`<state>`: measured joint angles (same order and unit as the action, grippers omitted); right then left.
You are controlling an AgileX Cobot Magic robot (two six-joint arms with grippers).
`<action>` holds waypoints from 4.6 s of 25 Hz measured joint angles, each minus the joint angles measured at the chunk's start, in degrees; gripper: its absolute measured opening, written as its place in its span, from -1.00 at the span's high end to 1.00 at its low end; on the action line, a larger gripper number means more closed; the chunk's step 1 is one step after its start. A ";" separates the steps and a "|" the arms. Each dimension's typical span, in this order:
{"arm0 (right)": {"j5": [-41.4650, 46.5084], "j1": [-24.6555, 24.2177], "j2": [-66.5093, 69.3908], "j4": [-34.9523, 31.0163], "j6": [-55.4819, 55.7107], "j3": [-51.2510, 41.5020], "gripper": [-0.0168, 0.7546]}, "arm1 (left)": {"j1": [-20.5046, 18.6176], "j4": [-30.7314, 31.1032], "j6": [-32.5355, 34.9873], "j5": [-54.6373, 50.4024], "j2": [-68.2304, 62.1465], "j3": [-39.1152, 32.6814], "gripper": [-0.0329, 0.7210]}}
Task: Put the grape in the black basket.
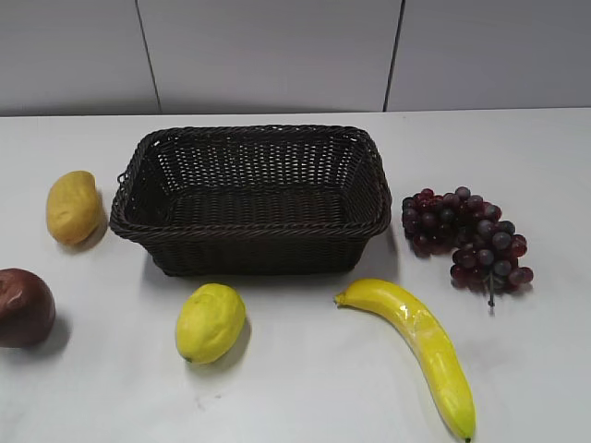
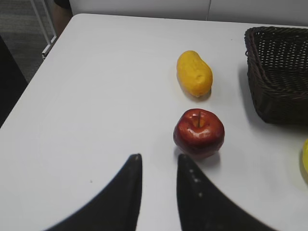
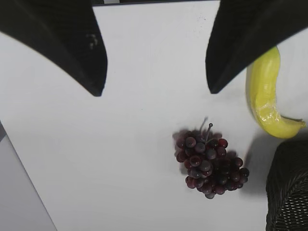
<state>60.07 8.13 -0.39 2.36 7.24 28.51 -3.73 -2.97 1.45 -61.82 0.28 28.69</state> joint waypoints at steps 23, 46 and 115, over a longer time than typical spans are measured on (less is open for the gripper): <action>-11.17 0.00 5.45 0.00 0.06 2.26 -0.73 | 0.00 0.00 0.00 0.00 0.00 0.00 0.31; -40.30 -0.04 68.08 -0.27 -0.72 12.48 -0.78 | 0.00 0.00 0.00 0.00 0.00 0.00 0.31; -6.43 14.02 95.70 -14.68 -13.48 74.87 0.18 | 0.00 0.00 0.00 0.00 0.00 0.00 0.31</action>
<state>53.64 22.16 95.31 -12.32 -6.24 103.38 -3.73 -2.97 1.45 -61.82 0.28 28.69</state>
